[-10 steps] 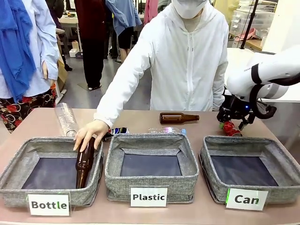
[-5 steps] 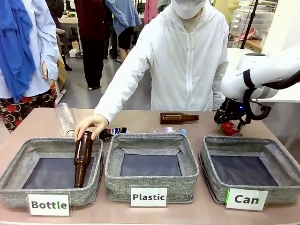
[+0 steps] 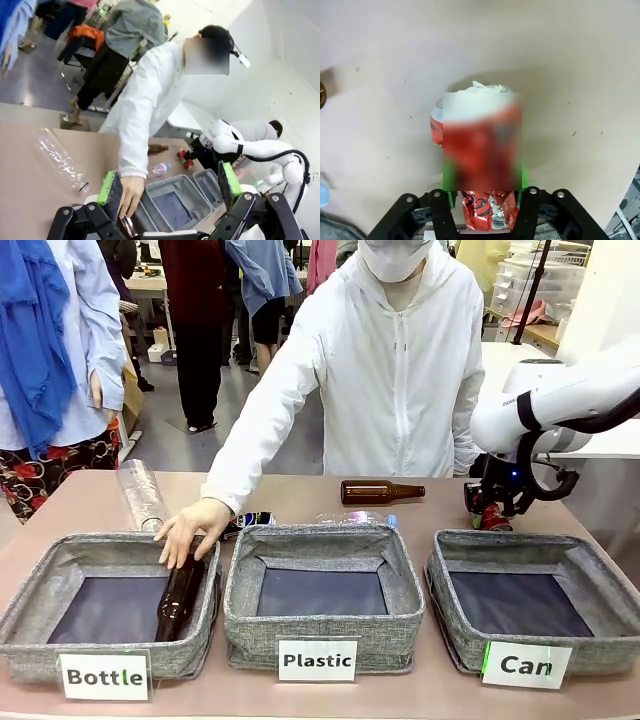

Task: Sort the can waste into the basket.
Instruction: Pick up the can waste from the table and place it in the right Fabric basket.

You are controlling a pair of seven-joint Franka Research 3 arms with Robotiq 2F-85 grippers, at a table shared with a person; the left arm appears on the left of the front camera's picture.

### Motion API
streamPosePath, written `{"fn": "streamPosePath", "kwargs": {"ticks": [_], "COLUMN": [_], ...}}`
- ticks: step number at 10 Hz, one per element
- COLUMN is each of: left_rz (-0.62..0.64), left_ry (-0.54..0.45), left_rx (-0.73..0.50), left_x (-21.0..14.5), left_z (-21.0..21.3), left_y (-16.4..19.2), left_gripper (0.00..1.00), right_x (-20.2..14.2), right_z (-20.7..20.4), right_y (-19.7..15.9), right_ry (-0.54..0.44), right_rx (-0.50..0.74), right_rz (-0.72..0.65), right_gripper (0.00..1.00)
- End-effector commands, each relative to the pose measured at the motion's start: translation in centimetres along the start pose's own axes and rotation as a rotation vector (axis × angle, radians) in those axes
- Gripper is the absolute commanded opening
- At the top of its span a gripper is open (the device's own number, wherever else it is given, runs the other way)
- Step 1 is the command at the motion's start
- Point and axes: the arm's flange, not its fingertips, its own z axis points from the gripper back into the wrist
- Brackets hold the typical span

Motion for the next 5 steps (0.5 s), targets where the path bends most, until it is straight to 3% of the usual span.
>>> {"fn": "streamPosePath", "kwargs": {"ticks": [1,3,4,5], "left_rz": [-0.005,-0.019,-0.040,-0.004], "left_ry": [-0.011,-0.062,-0.124,-0.187], "left_rx": [0.010,0.044,0.095,0.026], "left_x": [-2.3,-1.4,-0.6,0.4], "left_z": [-0.3,1.9,4.3,7.1], "left_y": [0.6,1.0,1.0,0.4], "left_gripper": [1.00,1.00,1.00,1.00], "right_x": [0.6,0.7,0.6,0.5], "right_z": [0.1,-0.1,-0.2,-0.3], "right_y": [0.1,0.1,0.0,-0.1], "right_ry": [0.009,0.013,0.019,0.019], "right_rx": [-0.036,-0.027,-0.030,-0.026], "right_rz": [-0.031,-0.028,-0.027,-0.029], "right_gripper": [0.14,0.00,0.00,0.00]}}
